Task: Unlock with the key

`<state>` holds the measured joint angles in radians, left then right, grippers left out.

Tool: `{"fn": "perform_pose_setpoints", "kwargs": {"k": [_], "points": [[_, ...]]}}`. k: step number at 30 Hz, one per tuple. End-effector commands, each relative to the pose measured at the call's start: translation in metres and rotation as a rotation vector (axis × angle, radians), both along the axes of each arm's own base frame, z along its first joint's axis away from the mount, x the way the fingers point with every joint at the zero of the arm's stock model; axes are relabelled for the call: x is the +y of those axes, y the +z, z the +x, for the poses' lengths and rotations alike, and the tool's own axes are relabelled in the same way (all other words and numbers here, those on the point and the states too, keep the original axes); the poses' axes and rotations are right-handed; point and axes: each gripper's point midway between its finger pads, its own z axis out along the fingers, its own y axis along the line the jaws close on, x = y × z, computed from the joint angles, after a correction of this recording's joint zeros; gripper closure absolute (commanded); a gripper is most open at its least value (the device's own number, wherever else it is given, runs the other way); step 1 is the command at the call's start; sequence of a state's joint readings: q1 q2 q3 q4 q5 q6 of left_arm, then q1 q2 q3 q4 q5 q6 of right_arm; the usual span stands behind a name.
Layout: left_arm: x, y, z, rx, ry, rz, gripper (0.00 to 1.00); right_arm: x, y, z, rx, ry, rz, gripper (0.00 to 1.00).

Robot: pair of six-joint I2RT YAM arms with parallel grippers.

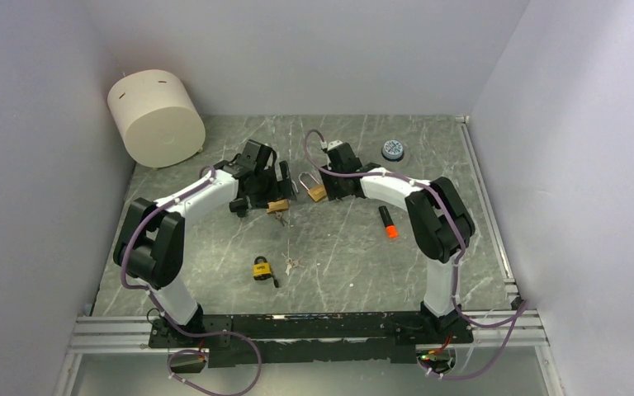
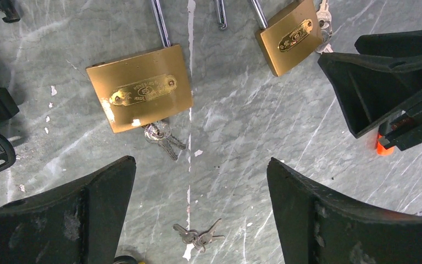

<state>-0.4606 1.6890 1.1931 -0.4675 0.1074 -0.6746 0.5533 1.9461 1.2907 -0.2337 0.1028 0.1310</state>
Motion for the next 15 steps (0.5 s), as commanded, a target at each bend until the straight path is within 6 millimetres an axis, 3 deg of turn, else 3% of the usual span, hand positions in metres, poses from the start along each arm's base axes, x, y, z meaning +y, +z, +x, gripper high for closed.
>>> {"fn": "perform_pose_setpoints", "kwargs": {"k": [1, 4, 12, 15], "points": [[0.0, 0.009, 0.003, -0.038, 0.007, -0.01, 0.08, 0.0, 0.001, 0.007, -0.012, -0.006, -0.015, 0.55], [0.001, 0.007, 0.004, -0.033, 0.01, -0.006, 0.08, 0.001, -0.005, 0.008, -0.004, 0.004, -0.026, 0.62], [0.0, 0.007, 0.004, -0.031, 0.007, -0.013, 0.08, 0.006, -0.016, 0.021, -0.01, 0.028, -0.044, 0.55], [0.0, 0.007, 0.005, -0.033, 0.006, -0.013, 0.08, 0.011, -0.019, 0.025, -0.008, 0.033, -0.021, 0.6]]}}
